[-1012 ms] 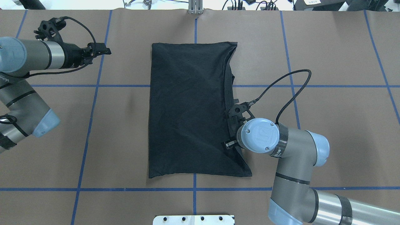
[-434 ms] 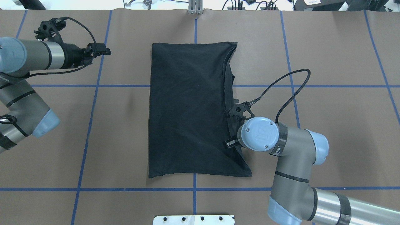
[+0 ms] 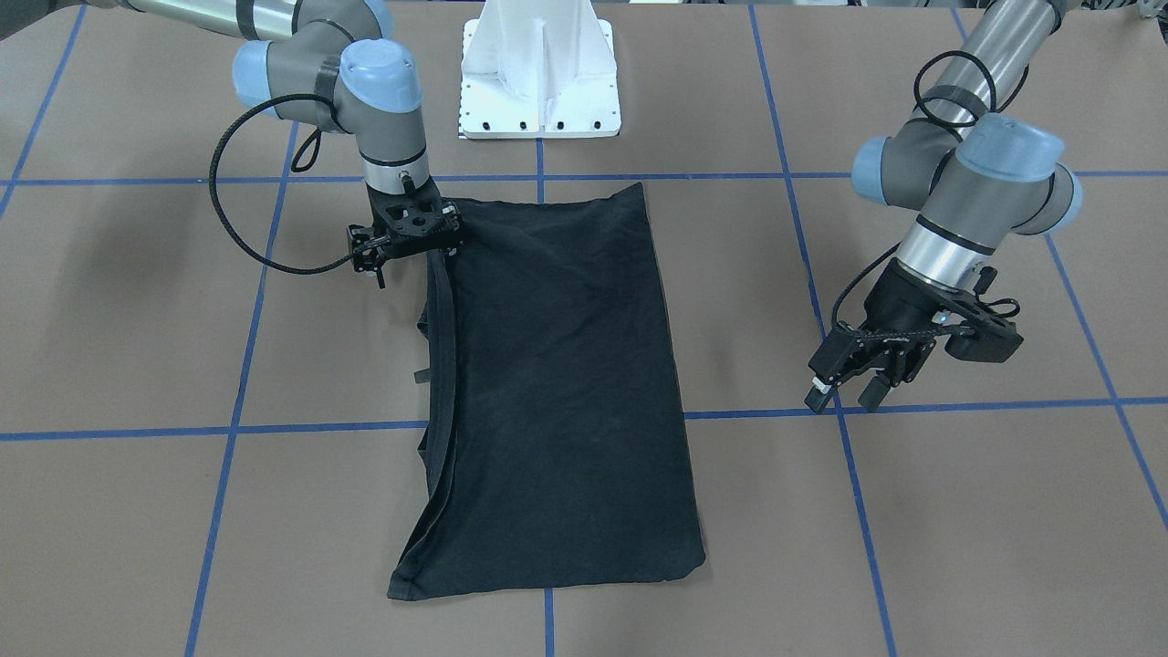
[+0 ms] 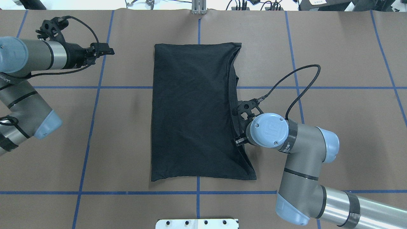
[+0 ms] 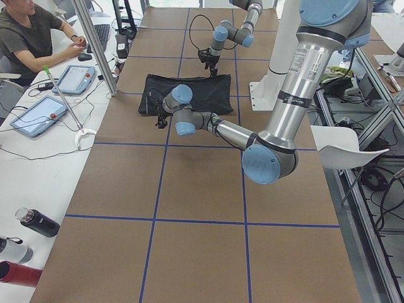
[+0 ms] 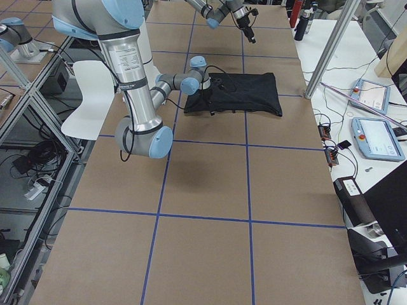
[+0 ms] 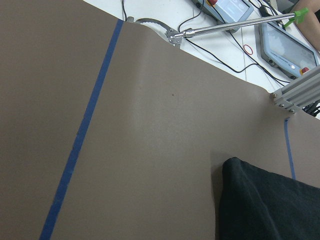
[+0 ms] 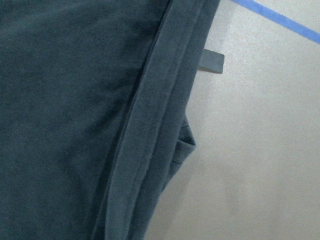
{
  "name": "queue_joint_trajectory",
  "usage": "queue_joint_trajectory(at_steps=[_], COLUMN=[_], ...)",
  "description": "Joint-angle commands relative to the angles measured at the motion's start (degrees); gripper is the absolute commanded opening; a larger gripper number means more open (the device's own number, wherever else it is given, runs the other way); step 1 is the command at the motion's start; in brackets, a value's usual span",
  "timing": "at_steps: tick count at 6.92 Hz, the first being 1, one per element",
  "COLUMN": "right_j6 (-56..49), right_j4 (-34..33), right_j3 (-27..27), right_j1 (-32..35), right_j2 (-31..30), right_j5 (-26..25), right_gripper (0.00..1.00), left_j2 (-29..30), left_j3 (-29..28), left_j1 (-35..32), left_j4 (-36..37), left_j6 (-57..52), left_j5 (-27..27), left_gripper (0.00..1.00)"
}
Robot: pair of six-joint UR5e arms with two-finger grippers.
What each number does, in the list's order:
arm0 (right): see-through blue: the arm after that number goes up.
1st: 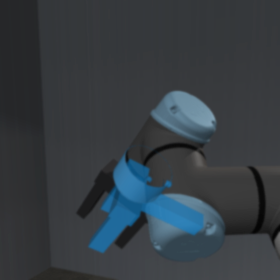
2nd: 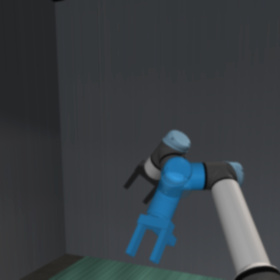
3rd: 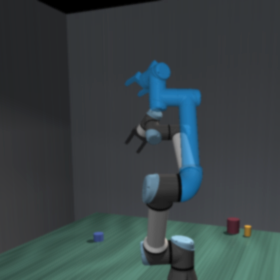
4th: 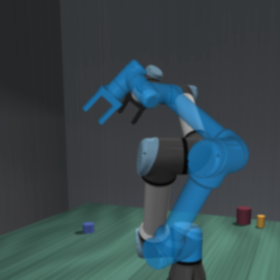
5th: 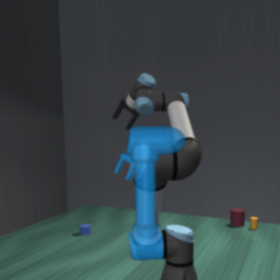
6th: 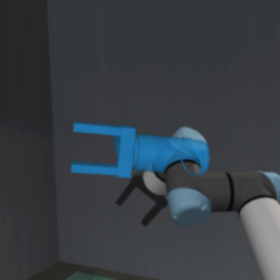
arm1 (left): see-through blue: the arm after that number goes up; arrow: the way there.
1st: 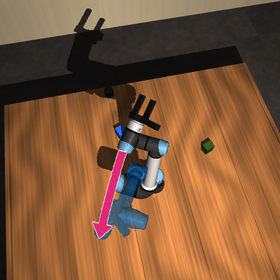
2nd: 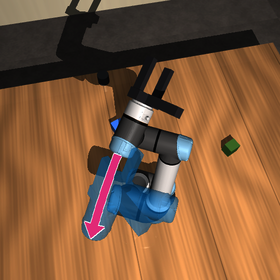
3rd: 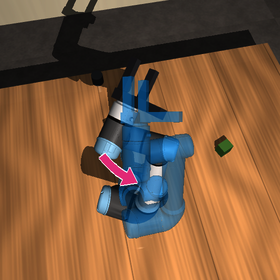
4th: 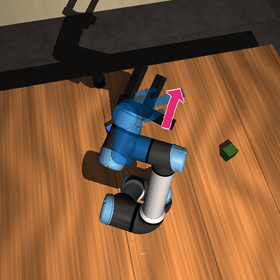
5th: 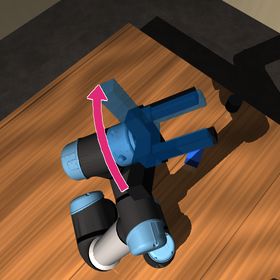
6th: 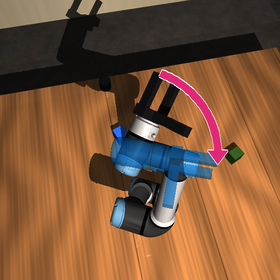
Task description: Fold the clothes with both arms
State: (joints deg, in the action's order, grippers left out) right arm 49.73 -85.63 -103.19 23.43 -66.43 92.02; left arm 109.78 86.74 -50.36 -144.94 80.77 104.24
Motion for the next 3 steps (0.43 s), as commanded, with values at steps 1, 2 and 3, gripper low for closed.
queue_joint_trajectory(at_steps=[1,2,3], right_j6=[-1.7,-3.0,-3.6], right_j4=[0.1,0.1,0.3], right_j3=[-0.3,-0.8,-1.3], right_j1=[1.5,3.2,4.2], right_j2=[-2.3,-3.3,-4.7], right_j5=[0.3,1.8,3.0], right_gripper=[0.99,0.99,0.99], left_j2=[0.2,0.2,0.3], left_j3=[0.0,0.0,0.0], left_j1=[0.0,0.0,0.0], left_j4=[0.1,0.1,0.1], left_j6=[0.0,0.0,0.0], left_j5=[0.0,0.0,0.1], left_gripper=[1.0,1.0,1.0])
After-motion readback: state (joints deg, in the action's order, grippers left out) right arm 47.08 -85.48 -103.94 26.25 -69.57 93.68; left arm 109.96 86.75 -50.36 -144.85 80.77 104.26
